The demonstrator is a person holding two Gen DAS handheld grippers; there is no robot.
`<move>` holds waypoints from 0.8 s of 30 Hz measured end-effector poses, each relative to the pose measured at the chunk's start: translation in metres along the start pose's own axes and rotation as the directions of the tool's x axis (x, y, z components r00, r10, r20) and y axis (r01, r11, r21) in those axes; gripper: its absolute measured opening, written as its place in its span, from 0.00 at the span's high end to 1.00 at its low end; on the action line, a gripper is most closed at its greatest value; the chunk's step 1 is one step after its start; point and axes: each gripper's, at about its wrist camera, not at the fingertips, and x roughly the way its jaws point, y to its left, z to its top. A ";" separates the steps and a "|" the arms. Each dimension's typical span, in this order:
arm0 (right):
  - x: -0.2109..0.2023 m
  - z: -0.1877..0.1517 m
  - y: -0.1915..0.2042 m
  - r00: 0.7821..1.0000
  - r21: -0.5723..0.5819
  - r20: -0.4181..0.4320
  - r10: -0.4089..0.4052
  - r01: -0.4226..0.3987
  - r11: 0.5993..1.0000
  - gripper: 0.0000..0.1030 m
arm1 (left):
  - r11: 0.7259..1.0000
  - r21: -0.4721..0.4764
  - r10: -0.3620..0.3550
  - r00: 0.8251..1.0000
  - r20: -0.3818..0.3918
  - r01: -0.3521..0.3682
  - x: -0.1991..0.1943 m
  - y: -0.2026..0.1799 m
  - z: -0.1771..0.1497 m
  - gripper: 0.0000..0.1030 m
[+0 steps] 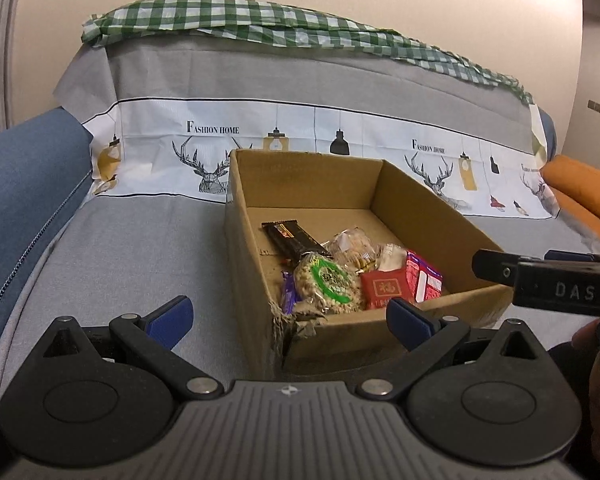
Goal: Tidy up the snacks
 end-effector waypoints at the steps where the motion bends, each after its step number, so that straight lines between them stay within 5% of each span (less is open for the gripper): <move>1: 0.000 0.000 -0.001 1.000 0.008 -0.005 0.001 -0.001 1.000 0.01 | 1.000 -0.003 0.001 1.000 -0.001 -0.001 -0.001 0.000 -0.001 0.00; 24: 0.006 -0.003 0.008 1.000 -0.040 -0.023 0.017 -0.018 0.999 0.01 | 1.000 -0.013 0.016 1.000 -0.007 -0.016 0.002 0.000 -0.006 0.00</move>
